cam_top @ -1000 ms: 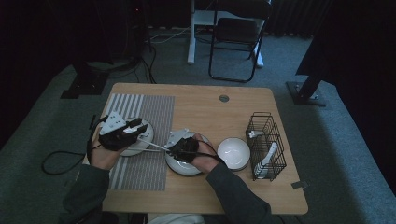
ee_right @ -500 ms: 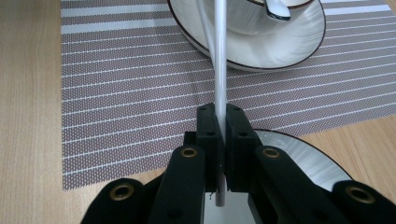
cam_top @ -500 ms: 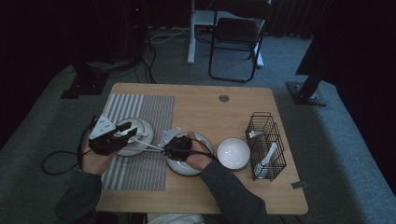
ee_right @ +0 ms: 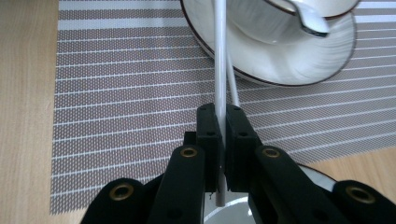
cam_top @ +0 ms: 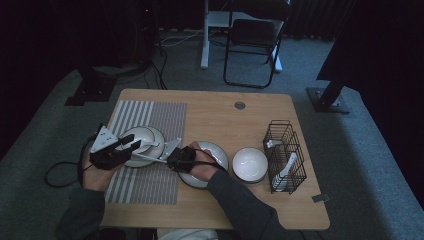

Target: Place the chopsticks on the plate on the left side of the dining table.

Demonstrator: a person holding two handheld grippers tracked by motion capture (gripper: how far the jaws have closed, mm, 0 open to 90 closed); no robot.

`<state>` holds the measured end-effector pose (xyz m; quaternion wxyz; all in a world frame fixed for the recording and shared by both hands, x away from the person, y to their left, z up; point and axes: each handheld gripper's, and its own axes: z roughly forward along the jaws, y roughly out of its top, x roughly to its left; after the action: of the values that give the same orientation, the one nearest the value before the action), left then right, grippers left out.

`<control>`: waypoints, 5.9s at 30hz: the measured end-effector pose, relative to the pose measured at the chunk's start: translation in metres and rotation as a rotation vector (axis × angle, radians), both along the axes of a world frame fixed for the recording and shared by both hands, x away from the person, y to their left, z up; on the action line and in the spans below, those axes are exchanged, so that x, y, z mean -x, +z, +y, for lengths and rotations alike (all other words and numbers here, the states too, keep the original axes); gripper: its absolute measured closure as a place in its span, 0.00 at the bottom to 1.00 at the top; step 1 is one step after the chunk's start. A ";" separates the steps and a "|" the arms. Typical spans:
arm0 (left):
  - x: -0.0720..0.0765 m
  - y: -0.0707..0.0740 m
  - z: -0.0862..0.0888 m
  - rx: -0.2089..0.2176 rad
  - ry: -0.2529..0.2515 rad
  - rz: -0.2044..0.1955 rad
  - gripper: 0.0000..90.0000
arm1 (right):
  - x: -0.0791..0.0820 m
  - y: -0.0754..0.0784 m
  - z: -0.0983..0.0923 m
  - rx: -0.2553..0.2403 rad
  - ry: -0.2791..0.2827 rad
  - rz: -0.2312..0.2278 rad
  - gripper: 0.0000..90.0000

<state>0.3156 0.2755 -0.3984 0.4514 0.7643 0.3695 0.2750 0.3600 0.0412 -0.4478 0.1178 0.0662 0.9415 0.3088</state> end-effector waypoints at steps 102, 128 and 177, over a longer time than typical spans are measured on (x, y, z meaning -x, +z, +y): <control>0.009 -0.044 0.069 -0.025 0.238 0.100 0.71 | -0.026 -0.013 0.014 -0.011 -0.078 0.018 0.71; -0.021 -0.075 0.106 -0.124 0.407 0.152 0.68 | -0.023 -0.008 -0.016 -0.053 -0.139 0.010 0.69; -0.022 -0.087 0.117 -0.097 0.465 0.205 0.81 | -0.021 -0.010 -0.017 -0.068 -0.137 0.008 0.69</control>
<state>0.3381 0.3926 -0.4857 0.2988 0.7037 0.5653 0.3097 0.3812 0.0241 -0.4578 0.1328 0.1357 0.9242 0.3313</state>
